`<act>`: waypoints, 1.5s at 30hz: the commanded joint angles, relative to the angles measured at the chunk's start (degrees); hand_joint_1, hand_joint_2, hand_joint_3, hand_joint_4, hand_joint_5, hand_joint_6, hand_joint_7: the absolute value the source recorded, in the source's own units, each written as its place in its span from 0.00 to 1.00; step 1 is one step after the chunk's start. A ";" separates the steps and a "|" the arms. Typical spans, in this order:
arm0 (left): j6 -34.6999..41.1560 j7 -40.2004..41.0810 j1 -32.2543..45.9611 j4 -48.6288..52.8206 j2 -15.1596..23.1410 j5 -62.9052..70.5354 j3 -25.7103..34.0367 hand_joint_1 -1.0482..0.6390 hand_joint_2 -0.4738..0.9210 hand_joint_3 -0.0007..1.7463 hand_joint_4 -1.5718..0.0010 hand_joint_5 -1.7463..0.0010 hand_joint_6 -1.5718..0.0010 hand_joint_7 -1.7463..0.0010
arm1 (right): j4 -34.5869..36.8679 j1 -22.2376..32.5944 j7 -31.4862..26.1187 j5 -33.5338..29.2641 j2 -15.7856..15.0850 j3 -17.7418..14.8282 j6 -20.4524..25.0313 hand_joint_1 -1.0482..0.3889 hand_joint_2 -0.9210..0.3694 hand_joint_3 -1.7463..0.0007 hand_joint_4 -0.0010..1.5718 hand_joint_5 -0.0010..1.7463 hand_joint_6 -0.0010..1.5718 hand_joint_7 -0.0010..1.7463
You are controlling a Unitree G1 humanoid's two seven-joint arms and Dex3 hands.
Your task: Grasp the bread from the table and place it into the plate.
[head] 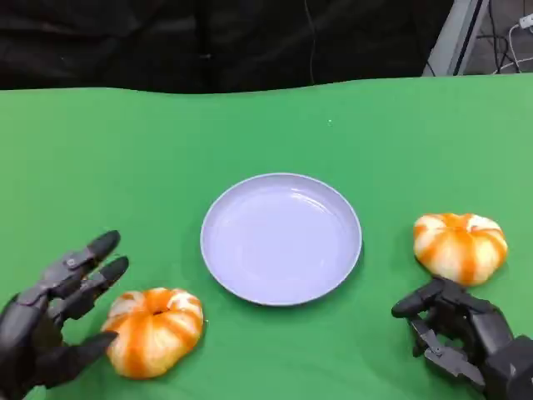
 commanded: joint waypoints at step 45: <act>37.55 18.32 2.11 -27.68 19.56 37.71 -34.34 0.30 1.00 0.09 0.80 1.00 0.89 1.00 | 0.25 0.62 -0.60 -0.03 -0.58 -0.56 1.76 0.64 0.01 0.70 0.43 0.99 0.47 0.69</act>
